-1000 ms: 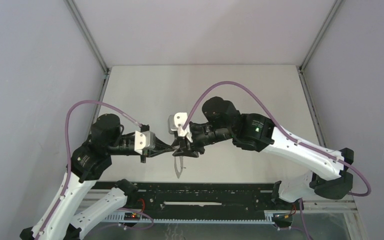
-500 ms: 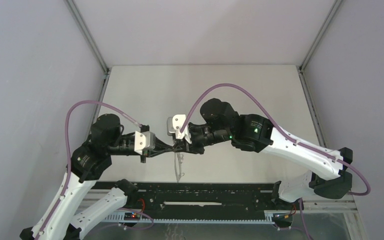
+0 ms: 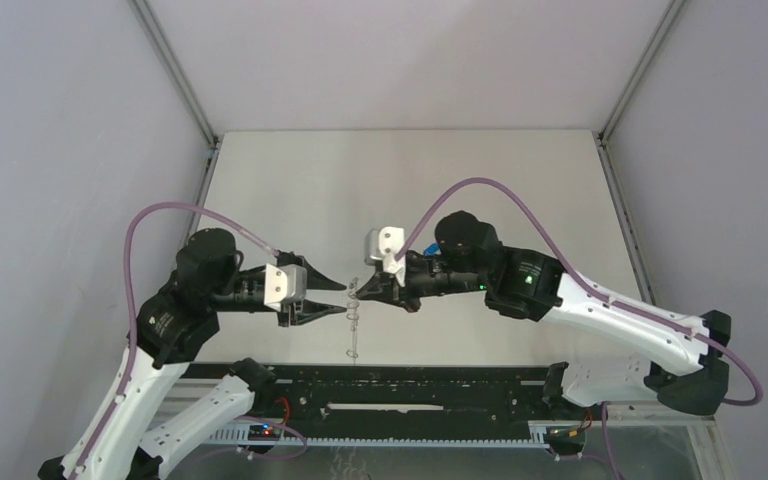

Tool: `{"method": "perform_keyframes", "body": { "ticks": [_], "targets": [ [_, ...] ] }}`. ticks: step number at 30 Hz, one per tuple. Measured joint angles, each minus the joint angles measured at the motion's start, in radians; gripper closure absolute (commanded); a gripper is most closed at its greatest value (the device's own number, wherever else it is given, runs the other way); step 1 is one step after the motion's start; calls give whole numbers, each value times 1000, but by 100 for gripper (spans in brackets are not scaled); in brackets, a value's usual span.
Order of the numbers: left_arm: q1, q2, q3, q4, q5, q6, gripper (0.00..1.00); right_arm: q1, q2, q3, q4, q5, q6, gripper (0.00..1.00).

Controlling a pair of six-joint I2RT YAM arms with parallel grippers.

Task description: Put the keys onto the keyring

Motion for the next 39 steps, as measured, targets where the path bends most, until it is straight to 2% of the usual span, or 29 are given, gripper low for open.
{"method": "perform_keyframes", "body": {
  "ticks": [7, 13, 21, 30, 39],
  "targets": [
    [0, -10, 11, -25, -2, 15, 62, -87, -166, -237, 325, -81, 186, 100],
    [0, -10, 6, 77, 18, -106, 62, -89, -195, -313, 563, -119, 295, 100],
    [0, -10, -13, 257, 35, -283, 62, -89, -194, -374, 718, -138, 377, 100],
    [0, -11, -33, 321, 71, -370, 64, -80, -160, -402, 857, -152, 436, 100],
    [0, -21, -37, 362, 83, -433, 80, -46, -154, -422, 935, -113, 436, 100]
  ]
}}
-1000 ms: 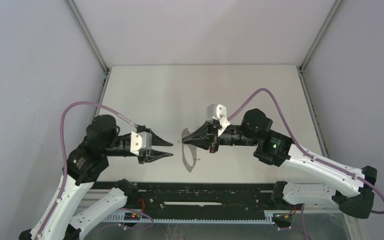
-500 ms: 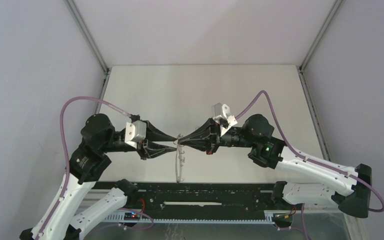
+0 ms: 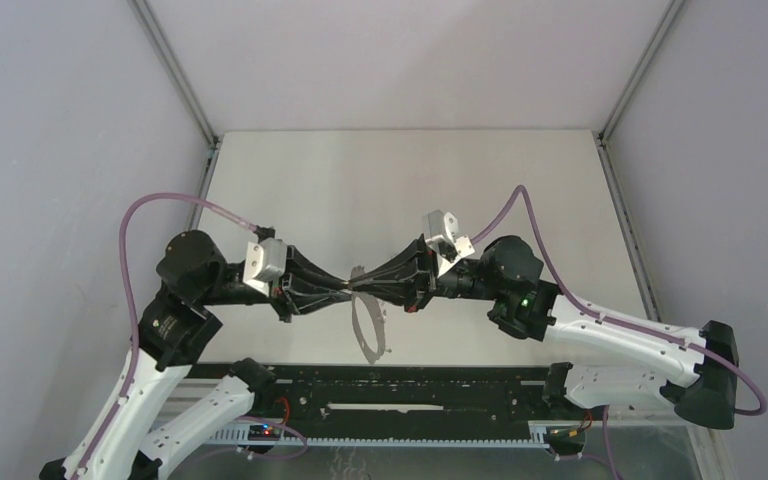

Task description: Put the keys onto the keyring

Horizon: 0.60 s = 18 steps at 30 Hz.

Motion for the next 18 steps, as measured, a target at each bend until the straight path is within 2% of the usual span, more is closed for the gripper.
{"method": "perform_keyframes", "body": {
  "ticks": [6, 9, 10, 13, 18],
  "targets": [
    [0, -10, -8, 1, -13, -7, 99, 21, 0, -24, 35, 35, -6, 100],
    [0, -12, -8, 6, -20, -19, 100, 26, 0, -27, 47, 47, -10, 98],
    [0, -12, -8, 8, -22, -23, 100, 27, 0, -28, 48, 48, -10, 88],
    [0, -12, -8, 2, -29, -18, 100, 27, -3, -28, 39, 45, -14, 70],
    [-2, -8, -6, -95, -41, 137, 100, 7, -46, -26, -79, 6, -47, 55]
  ]
}}
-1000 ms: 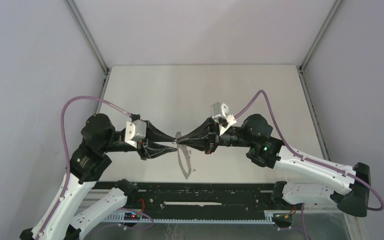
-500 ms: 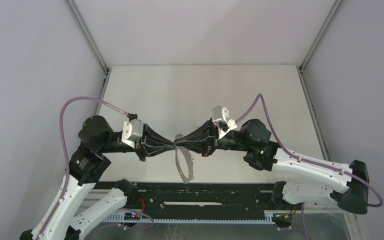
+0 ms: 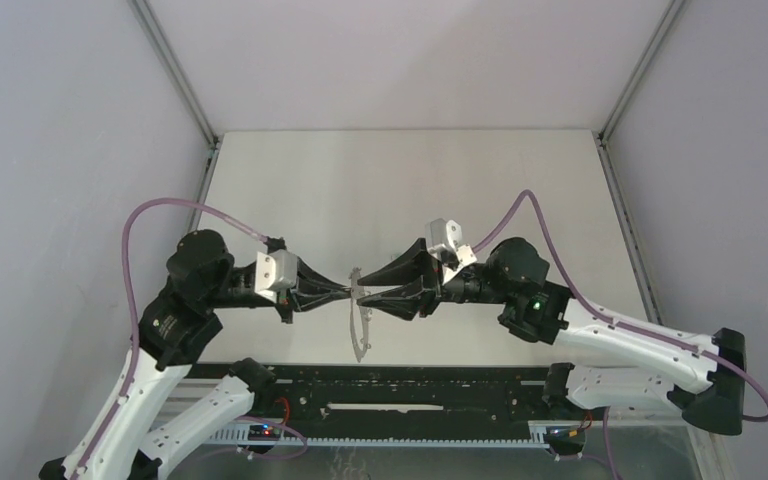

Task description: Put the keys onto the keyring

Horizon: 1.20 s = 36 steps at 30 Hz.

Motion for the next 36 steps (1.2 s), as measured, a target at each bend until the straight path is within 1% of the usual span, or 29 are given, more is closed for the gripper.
{"method": "perform_keyframes", "body": {
  "ticks": [4, 9, 13, 17, 22, 28, 36],
  "targets": [
    [-15, 32, 24, -132, -34, 179, 100, -30, -21, 58, -160, -31, -65, 50],
    [-60, 77, 64, -256, -100, 366, 100, -38, 14, 241, -422, -66, -204, 51],
    [-82, 87, 87, -318, -145, 460, 100, -18, 67, 357, -586, -57, -318, 53],
    [-92, 89, 104, -337, -159, 495, 100, 16, 98, 374, -694, -21, -403, 57],
    [-98, 88, 112, -343, -163, 496, 100, 50, 123, 374, -751, 39, -464, 60],
    [-102, 88, 112, -350, -162, 493, 100, 68, 125, 374, -737, 84, -486, 61],
    [-103, 86, 112, -350, -154, 486, 100, 71, 144, 374, -726, 98, -487, 62]
  ]
}}
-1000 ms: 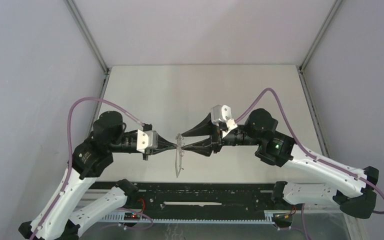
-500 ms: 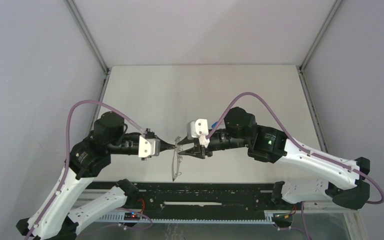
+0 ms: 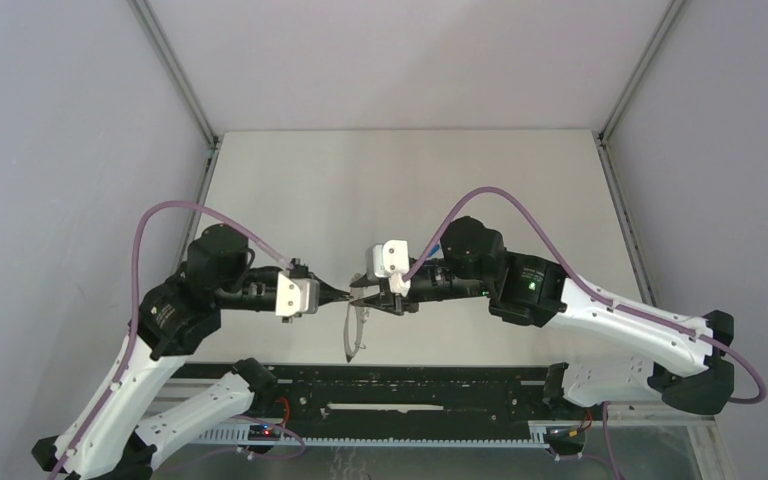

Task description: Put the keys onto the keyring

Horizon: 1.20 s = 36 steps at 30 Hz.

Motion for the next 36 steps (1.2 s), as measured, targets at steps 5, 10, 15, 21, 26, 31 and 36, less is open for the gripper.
{"method": "perform_keyframes", "body": {
  "ticks": [5, 10, 15, 21, 26, 31, 36],
  "targets": [
    [-2, -6, 0, -2, 4, -1, 100, 0, 13, 0, 0, 0, 2, 73],
    [-4, -6, 0, 0, 3, -1, 100, 0, 18, 2, 2, -6, 18, 100],
    [-4, -11, 0, 3, 2, -19, 71, -5, 18, 2, 14, -4, 47, 100],
    [-6, -35, 0, 24, 0, -58, 68, -38, 2, -39, 84, -31, 116, 100],
    [-6, -51, -1, 61, 0, -110, 77, -55, -4, -53, 113, -66, 152, 100],
    [-6, -53, -2, 81, 1, -150, 80, -62, -19, -67, 139, -89, 182, 100],
    [-6, -60, -8, 87, 4, -168, 81, -71, -33, -84, 174, -110, 209, 100]
  ]
}}
